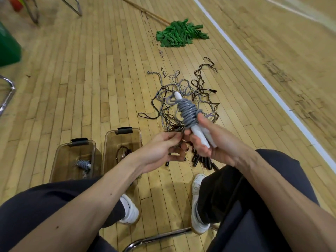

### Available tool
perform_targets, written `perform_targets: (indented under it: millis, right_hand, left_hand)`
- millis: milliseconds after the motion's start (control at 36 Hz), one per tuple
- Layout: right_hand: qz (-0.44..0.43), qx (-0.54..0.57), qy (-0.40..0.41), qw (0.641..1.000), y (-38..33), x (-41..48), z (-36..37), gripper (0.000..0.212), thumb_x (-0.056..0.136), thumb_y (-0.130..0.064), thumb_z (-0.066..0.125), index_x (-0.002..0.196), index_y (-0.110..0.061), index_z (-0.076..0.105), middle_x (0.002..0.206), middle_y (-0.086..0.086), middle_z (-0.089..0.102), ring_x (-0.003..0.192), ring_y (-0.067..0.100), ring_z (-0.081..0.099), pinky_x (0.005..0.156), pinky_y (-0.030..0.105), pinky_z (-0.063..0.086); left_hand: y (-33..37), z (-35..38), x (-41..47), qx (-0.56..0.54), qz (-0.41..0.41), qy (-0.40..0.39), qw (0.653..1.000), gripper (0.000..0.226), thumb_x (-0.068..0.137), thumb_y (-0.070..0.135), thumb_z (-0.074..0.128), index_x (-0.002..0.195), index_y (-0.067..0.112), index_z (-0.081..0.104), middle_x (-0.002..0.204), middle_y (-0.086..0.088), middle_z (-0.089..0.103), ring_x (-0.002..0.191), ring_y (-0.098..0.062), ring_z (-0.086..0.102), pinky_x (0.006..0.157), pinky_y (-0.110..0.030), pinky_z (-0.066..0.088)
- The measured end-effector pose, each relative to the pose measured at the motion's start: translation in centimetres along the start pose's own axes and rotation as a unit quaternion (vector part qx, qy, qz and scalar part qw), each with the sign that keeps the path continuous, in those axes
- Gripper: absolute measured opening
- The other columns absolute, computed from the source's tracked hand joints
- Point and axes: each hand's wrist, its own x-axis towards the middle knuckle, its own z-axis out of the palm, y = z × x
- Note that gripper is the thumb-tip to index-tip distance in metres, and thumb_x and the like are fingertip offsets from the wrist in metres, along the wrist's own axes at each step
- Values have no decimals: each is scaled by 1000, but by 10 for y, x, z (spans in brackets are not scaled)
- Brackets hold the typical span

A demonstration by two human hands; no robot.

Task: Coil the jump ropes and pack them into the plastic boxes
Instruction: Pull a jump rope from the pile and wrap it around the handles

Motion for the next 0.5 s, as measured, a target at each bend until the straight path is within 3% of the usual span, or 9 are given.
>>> perform_targets:
  millis: [139, 278, 361, 417, 500]
  right_hand:
    - [-5, -71, 33, 997, 6, 3, -7, 48, 99, -49, 49, 96, -3, 62, 65, 4, 54, 47, 11, 48, 43, 20, 38]
    - [-34, -236, 54, 970, 16, 4, -5, 44, 102, -45, 51, 83, -8, 63, 64, 1, 62, 51, 15, 55, 48, 24, 47]
    - [-39, -330, 82, 940, 24, 6, 0, 43, 103, -41, 51, 92, -1, 64, 58, 0, 61, 46, 12, 55, 48, 24, 47]
    - [-32, -372, 80, 924, 31, 11, 3, 38, 103, -39, 52, 97, -2, 63, 61, 1, 61, 46, 13, 56, 45, 25, 47]
    - [-17, -445, 68, 893, 44, 21, 12, 26, 103, -36, 53, 89, -15, 58, 69, 3, 62, 50, 15, 59, 48, 29, 50]
  left_hand:
    - [3, 3, -6, 44, 3, 22, 999, 27, 106, 21, 44, 112, 4, 64, 89, -7, 65, 71, -15, 63, 67, -28, 55]
    - [-5, 4, -13, 103, -17, 35, 994, 34, 108, 25, 39, 115, 7, 67, 102, -3, 71, 85, -16, 66, 77, -31, 54]
    - [-6, 4, -15, 69, -41, 54, 995, 35, 108, 37, 37, 118, 20, 67, 110, -1, 74, 101, -21, 69, 92, -38, 54]
    - [-7, 1, -16, 38, -62, 68, 995, 44, 106, 46, 34, 123, 19, 65, 115, -8, 72, 109, -24, 67, 100, -44, 52]
    - [-16, -2, -21, 46, -91, 78, 992, 61, 97, 66, 35, 114, 19, 69, 114, -10, 71, 110, -24, 65, 98, -38, 52]
